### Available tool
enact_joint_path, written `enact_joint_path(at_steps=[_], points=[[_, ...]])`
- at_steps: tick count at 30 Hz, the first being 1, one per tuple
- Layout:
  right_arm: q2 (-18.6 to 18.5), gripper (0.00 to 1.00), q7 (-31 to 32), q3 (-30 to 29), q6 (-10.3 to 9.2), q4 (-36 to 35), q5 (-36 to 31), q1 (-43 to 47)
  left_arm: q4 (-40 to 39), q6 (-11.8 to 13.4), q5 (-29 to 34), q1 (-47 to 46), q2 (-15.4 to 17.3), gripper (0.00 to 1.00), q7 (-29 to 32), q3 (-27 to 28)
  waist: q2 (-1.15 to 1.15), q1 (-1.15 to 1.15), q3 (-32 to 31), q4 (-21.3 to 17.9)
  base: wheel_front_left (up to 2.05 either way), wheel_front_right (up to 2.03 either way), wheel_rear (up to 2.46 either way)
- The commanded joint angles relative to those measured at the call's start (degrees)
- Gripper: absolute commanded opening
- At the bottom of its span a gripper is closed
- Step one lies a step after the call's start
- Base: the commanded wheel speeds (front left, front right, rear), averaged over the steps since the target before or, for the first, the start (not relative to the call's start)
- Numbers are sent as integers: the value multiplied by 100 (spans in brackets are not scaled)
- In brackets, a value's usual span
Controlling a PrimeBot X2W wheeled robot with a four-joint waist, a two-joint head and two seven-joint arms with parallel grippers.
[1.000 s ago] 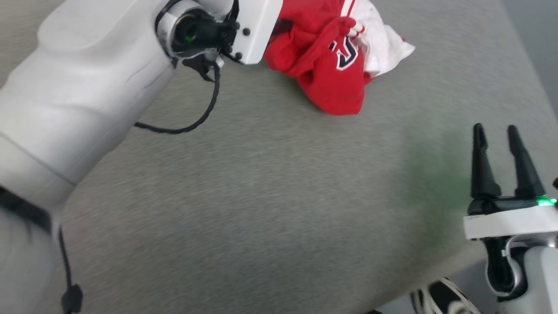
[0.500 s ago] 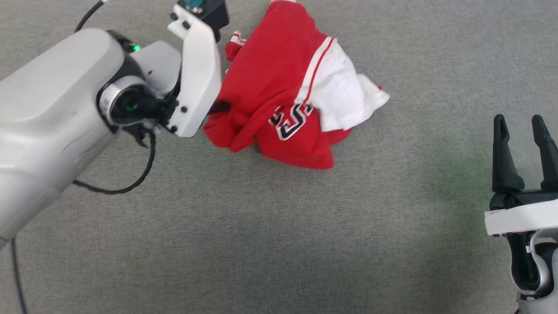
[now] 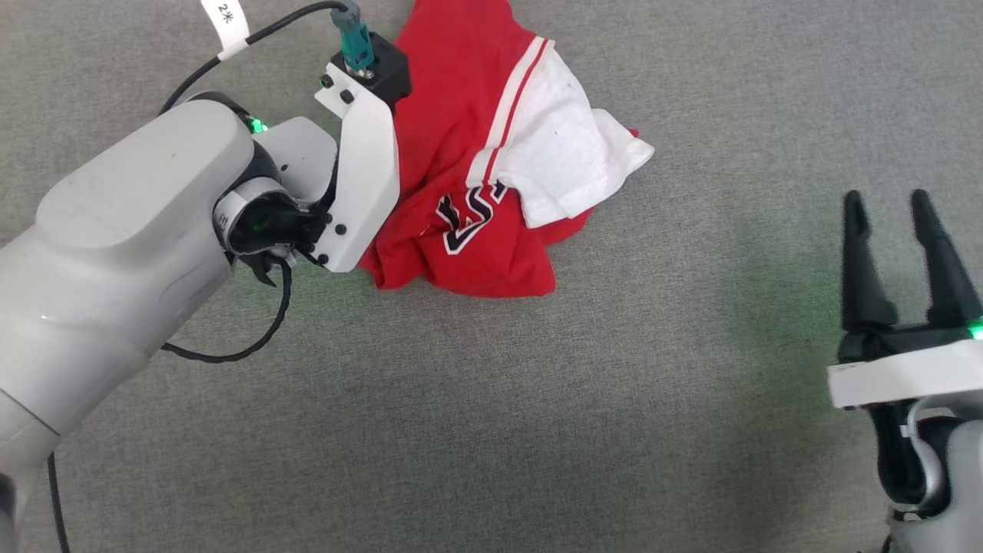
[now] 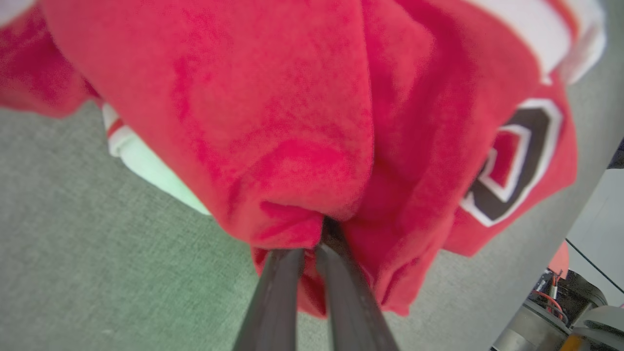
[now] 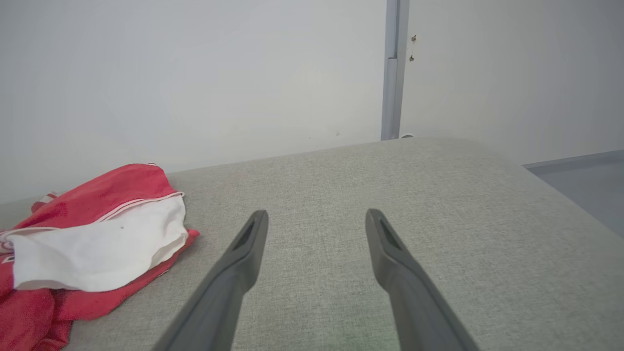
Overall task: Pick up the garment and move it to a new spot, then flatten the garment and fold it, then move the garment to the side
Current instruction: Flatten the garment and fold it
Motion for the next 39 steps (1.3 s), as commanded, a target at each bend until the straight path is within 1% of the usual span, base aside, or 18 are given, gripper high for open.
enact_joint_path(at_steps=[1, 2, 3, 4, 5, 7, 12, 15, 17, 20, 25, 27, 29, 30, 32, 36, 37, 39], points=[[4, 100, 48, 138, 0, 26, -61, -75, -8, 6, 138, 9, -6, 61, -250, -19, 0, 0, 15, -32, 0, 0, 0], [-27, 100, 69, 186, 0, 33, -60, -125, -34, 7, 186, -6, 37, 100, -384, -17, 0, 0, 1, -25, 0, 0, 0], [-27, 100, 69, 186, 0, 33, -60, -125, -34, 7, 186, -6, 37, 100, -384, -17, 0, 0, 1, -25, 0, 0, 0], [-101, 100, 130, 290, 0, 50, -89, -196, -79, 9, 165, 28, 90, 100, -649, -11, 0, 0, -60, 33, 0, 0, 0], [-101, 100, 130, 290, 0, 50, -89, -196, -79, 9, 165, 28, 90, 100, -649, -11, 0, 0, -60, 33, 0, 0, 0], [-201, 100, 223, 385, 0, 71, -121, -257, -190, 9, 118, 76, 158, 100, -930, 0, 0, 0, -140, 125, 0, 0, 0], [-630, 100, 650, 629, 0, 101, -128, -439, -601, 9, -33, 282, 460, 100, -1682, 74, 0, 0, -358, 411, 0, 0, 0], [-987, 100, 1106, 807, 0, 87, -29, -597, -860, 9, 115, 478, 602, 100, -2459, 125, 0, 0, -465, 624, 0, 0, 0], [-1275, 100, 1456, 952, 0, 75, 18, -757, -902, 9, 230, 673, 648, 100, -3151, 239, 0, 0, -512, 767, 0, 0, 0], [-1692, 100, 2042, 1193, 0, 123, 286, -999, -837, 64, 411, 1066, 571, 100, -4229, 423, 0, 0, -565, 1023, 0, 0, 0], [-2463, 100, 3026, 1668, -1, 259, 1019, -1478, -584, 435, 538, 1855, 391, 100, -5785, 703, 0, 0, -598, 1454, 0, 0, 0], [-2789, 100, 3321, 1839, -1, 381, 1214, -1665, -507, 562, 537, 2156, 262, 100, -6165, 815, 0, 0, -603, 1630, 0, 0, 0], [-3038, 100, 3614, 1981, -1, 499, 1452, -1862, -461, 694, 633, 2408, 165, 100, -6335, 1010, 0, 0, -573, 1800, 0, 0, 0], [-3158, 100, 3799, 2063, 0, 574, 1572, -1953, -461, 747, 696, 2549, 118, 100, -6370, 1138, 0, 0, -550, 1881, 0, 0, 0], [-3398, 100, 4173, 2246, -1, 655, 1825, -2185, -599, 857, 930, 2776, -2, 100, -6390, 1653, 0, 0, -480, 2023, 0, 0, 0], [-3682, 100, 5004, 2562, -1, 932, 2256, -2688, -1094, 1042, 1878, 3611, -253, 100, -6390, 2890, 0, 0, -307, 2222, 0, 0, 0], [-3781, 100, 5279, 2687, -1, 1051, 2333, -3002, -1419, 1084, 2282, 4021, -434, 100, -6392, 3484, 0, 0, -230, 2304, 0, 0, 0], [-3819, 100, 5472, 2830, -1, 1201, 2370, -3247, -1666, 1011, 2654, 4457, -591, 100, -6393, 3924, 0, 0, -159, 2381, 0, 0, 0]])
